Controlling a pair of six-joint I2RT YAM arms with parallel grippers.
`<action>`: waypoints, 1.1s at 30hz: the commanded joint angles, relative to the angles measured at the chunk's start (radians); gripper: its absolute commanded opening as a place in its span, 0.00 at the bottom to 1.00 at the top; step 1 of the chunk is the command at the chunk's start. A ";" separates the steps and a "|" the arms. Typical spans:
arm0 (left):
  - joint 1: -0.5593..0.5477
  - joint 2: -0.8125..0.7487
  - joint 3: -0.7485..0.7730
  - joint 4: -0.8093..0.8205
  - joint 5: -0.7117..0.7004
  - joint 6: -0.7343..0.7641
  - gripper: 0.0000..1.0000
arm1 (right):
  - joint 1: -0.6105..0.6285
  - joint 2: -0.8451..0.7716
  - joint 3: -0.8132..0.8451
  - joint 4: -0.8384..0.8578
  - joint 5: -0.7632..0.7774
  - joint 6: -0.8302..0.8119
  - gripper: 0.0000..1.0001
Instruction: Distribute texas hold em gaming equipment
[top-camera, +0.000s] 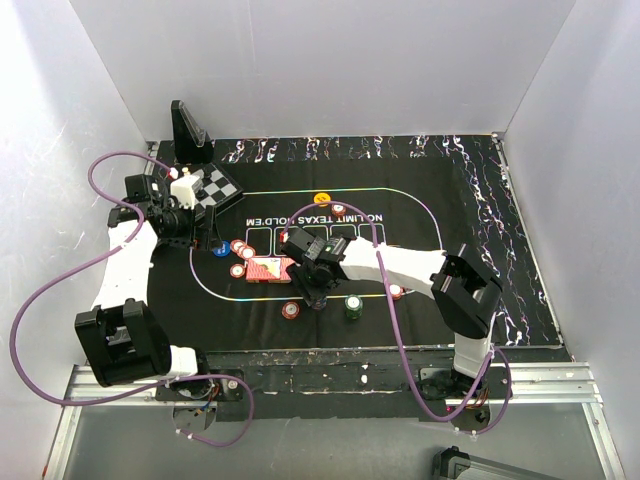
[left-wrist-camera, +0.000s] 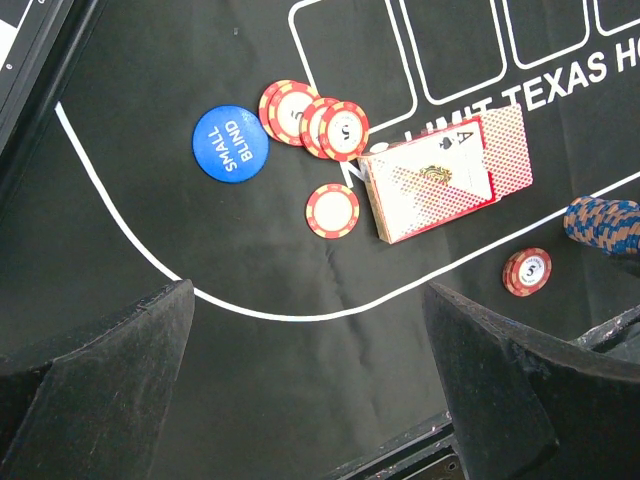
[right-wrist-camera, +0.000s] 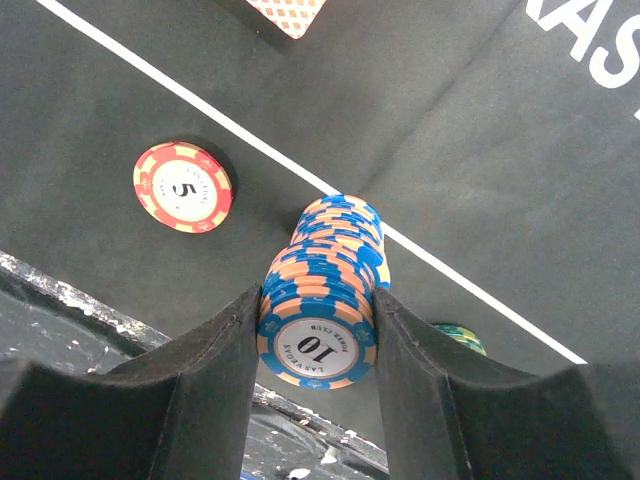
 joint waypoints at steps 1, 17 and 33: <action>0.009 -0.041 -0.009 0.014 0.012 0.005 1.00 | 0.001 0.000 -0.008 0.003 0.011 0.004 0.51; 0.058 -0.018 0.005 0.014 0.070 -0.007 1.00 | 0.002 -0.035 0.148 -0.087 0.095 -0.017 0.02; 0.227 0.052 0.078 -0.046 0.150 0.015 1.00 | 0.090 0.570 1.130 -0.321 -0.044 -0.157 0.01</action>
